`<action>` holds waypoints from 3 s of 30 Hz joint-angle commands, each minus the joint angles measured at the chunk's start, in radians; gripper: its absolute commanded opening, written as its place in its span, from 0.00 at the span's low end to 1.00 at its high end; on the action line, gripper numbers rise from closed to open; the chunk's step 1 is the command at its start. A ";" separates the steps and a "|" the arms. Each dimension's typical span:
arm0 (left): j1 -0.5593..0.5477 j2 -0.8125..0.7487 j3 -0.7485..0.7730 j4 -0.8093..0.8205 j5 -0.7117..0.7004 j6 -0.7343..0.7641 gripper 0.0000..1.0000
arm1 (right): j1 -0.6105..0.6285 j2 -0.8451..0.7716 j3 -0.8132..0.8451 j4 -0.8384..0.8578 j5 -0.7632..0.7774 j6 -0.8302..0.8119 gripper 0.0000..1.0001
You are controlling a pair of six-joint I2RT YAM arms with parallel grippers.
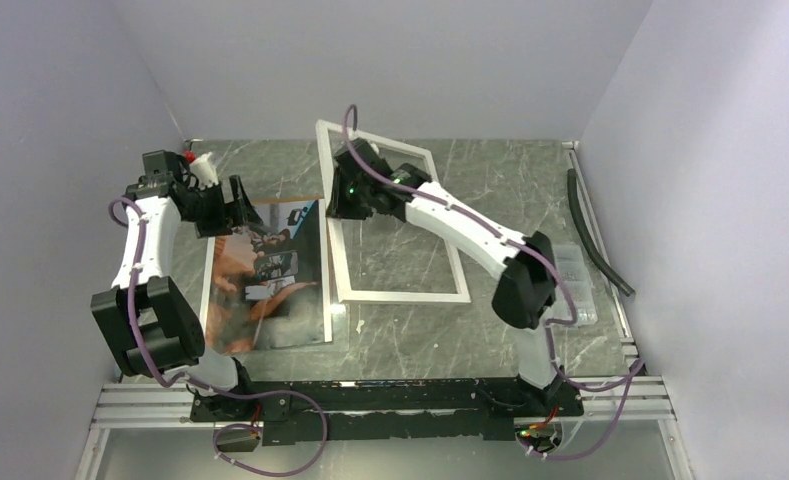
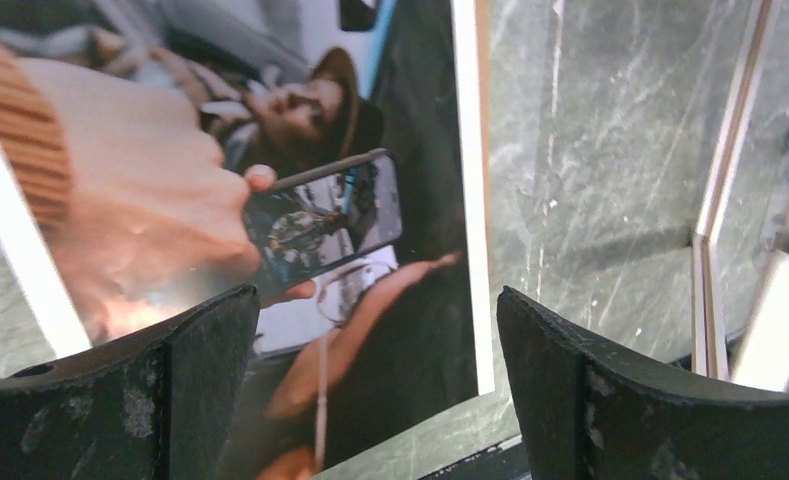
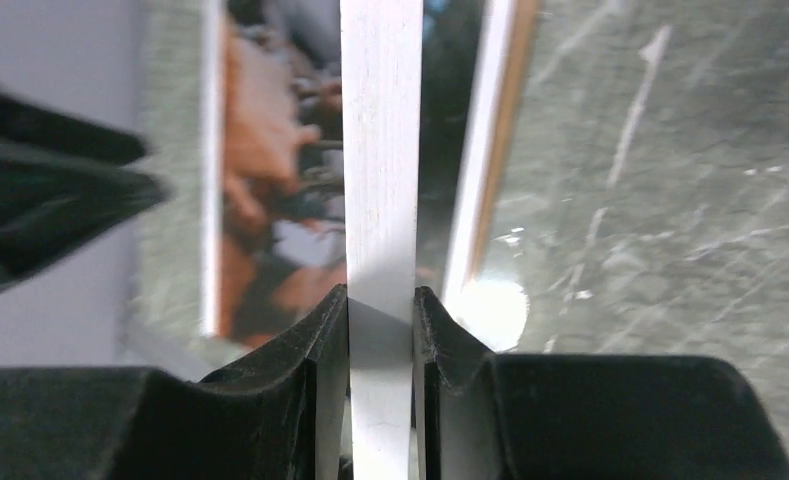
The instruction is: Put the photo into the frame
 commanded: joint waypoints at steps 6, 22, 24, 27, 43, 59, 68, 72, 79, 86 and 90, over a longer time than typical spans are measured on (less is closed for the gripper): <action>-0.154 -0.121 0.018 0.005 0.028 -0.039 0.95 | -0.051 -0.215 -0.053 0.210 -0.317 0.152 0.04; -0.363 -0.140 0.156 0.015 0.010 -0.147 0.95 | -0.140 -0.371 -0.328 0.577 -0.570 0.461 0.04; -0.375 -0.143 0.161 0.015 -0.001 -0.150 0.95 | -0.142 -0.379 -0.343 0.618 -0.578 0.495 0.04; -0.390 -0.141 0.179 0.016 -0.014 -0.158 0.95 | -0.141 -0.372 -0.316 0.630 -0.584 0.516 0.04; -0.527 -0.081 0.279 0.069 -0.080 -0.199 0.95 | -0.227 -0.473 -0.495 0.642 -0.606 0.513 0.40; -0.713 0.096 0.505 0.094 -0.190 -0.189 0.94 | -0.346 -0.556 -0.347 0.237 -0.621 0.246 0.81; -0.733 0.179 0.542 0.120 -0.186 -0.197 0.93 | -0.354 -0.534 -0.181 -0.093 -0.552 0.019 0.82; -0.748 0.228 0.585 0.126 -0.191 -0.202 0.93 | -0.354 -0.518 -0.128 -0.183 -0.511 -0.041 0.83; -0.759 0.266 0.606 0.143 -0.196 -0.206 0.93 | -0.354 -0.492 -0.070 -0.264 -0.461 -0.098 0.85; -0.759 0.255 0.584 0.146 -0.237 -0.175 0.94 | -0.354 -0.433 0.024 -0.356 -0.404 -0.165 0.83; -0.771 0.305 0.657 0.118 -0.227 -0.193 0.94 | -0.352 -0.426 0.033 -0.349 -0.409 -0.167 0.84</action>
